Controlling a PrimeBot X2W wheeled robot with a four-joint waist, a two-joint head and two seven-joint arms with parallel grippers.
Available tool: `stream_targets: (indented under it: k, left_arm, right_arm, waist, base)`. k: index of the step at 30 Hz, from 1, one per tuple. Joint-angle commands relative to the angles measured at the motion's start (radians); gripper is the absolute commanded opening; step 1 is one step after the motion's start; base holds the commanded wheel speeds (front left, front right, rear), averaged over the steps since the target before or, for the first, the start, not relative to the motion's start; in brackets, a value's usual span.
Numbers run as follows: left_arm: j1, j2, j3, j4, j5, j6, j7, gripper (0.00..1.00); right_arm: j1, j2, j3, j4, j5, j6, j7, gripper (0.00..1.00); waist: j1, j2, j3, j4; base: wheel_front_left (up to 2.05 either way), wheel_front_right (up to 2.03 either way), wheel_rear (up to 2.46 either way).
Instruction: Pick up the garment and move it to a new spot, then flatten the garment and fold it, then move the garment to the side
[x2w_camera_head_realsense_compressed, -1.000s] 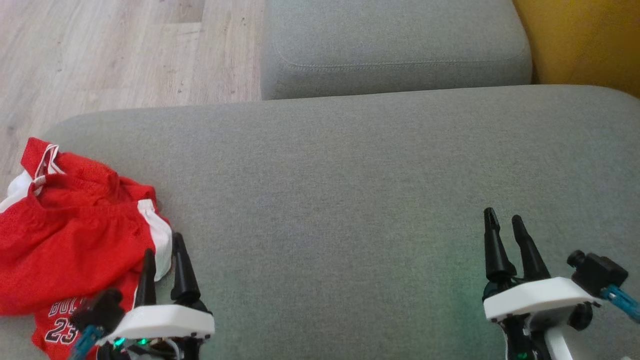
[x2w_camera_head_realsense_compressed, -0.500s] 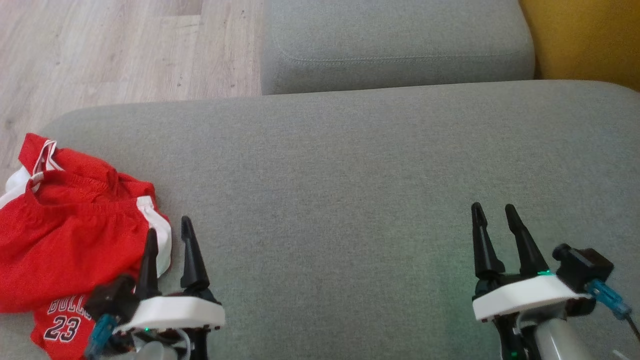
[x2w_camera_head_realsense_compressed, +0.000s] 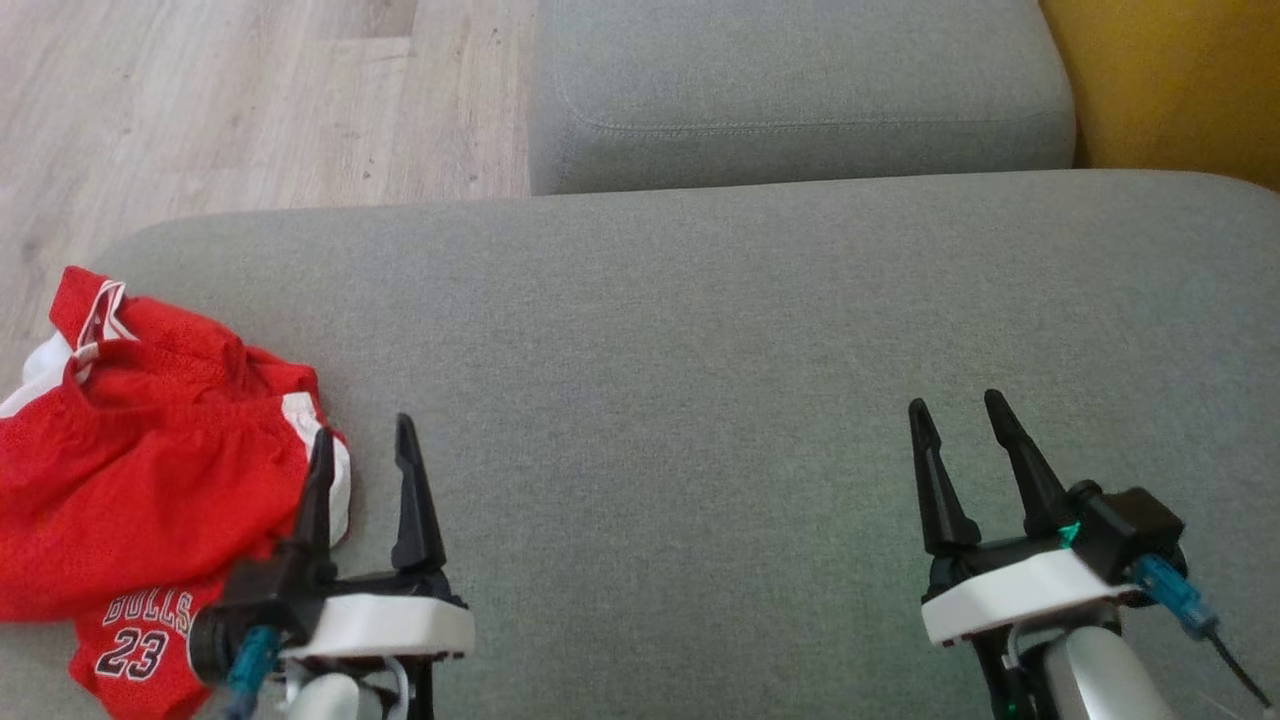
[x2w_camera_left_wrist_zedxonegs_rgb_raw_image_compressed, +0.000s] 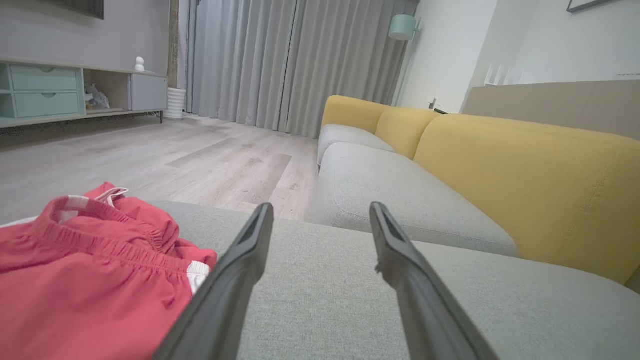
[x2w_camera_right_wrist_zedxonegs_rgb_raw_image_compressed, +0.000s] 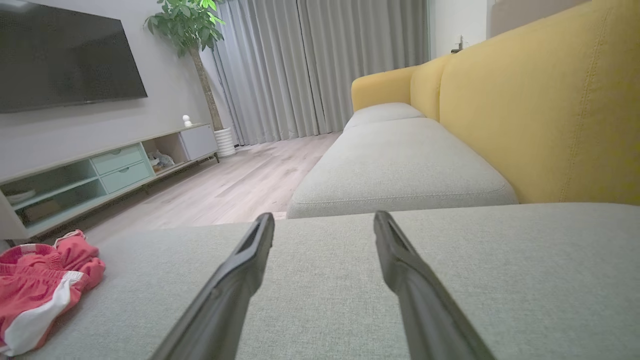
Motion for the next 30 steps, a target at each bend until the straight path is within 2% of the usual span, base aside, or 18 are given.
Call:
stream_targets:
  k: [1, 12, 30]
  left_arm:
    - [-0.043, 0.010, 0.014, -0.035, 0.063, 0.012, -0.019, 1.00]
    - [-0.034, 0.011, -0.015, 0.057, 0.154, 0.032, -0.049, 1.00]
    - [-0.042, 0.011, -0.014, 0.129, 0.125, 0.053, -0.049, 1.00]
  right_arm:
    - [-0.042, -0.009, 0.017, -0.031, -0.066, -0.001, -0.021, 1.00]
    - [-0.029, -0.010, -0.012, 0.021, -0.235, -0.001, -0.051, 1.00]
    - [-0.017, -0.010, -0.049, 0.072, -0.220, -0.001, -0.051, 1.00]
  waist:
    - [0.0000, -0.0001, -0.009, 0.004]
    - [0.0000, -0.0001, -0.040, 0.017]
    - [0.0000, -0.0001, -0.049, 0.029]
  base:
    - [0.00, 0.00, 0.00]
    - [0.00, 0.00, 0.00]
    - [0.00, 0.00, 0.00]
